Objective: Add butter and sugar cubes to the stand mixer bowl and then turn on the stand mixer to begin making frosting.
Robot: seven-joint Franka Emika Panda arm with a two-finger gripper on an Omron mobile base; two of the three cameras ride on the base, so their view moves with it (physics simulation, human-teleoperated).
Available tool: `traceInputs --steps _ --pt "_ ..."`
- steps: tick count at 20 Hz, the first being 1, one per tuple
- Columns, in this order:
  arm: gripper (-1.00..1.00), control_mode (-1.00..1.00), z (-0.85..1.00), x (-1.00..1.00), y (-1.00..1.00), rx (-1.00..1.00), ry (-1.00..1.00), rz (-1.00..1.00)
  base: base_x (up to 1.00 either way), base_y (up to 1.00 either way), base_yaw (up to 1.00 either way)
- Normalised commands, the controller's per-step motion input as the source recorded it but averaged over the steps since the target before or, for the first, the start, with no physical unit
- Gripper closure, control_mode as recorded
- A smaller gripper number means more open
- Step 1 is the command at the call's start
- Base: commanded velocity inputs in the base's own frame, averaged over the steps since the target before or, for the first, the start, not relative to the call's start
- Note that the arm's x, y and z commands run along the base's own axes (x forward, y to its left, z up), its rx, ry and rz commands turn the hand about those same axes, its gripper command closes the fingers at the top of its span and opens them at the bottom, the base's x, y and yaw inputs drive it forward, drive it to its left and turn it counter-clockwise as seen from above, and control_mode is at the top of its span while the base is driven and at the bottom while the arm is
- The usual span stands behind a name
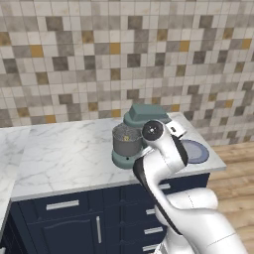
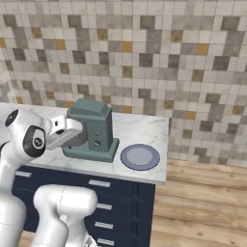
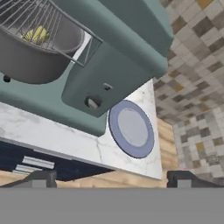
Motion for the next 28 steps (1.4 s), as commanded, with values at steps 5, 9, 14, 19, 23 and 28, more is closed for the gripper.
traceInputs --steps 5,9,14,19,23,28 --pt "-1.0 -1.0 -0.32 0.32 -0.17 -0.09 0.0 0.0 0.0 0.0 0.0" --pt "-1.0 -1.0 -0.21 0.39 -0.14 0.0 0.01 0.0 0.0 0.0 0.0" --pt "-1.0 -1.0 -0.22 0.48 -0.03 0.0 0.04 0.0 0.0 0.0 0.0" --pt "-1.0 -1.0 -0.3 0.46 -0.01 -0.02 0.07 0.0 0.0 0.0 0.0" --pt "-1.0 -1.0 -0.31 0.43 0.0 -0.03 0.06 0.0 0.0 0.0 0.0" --pt "-1.0 -1.0 -0.39 0.29 -0.06 -0.05 0.0 0.0 0.0 0.0 0.0"
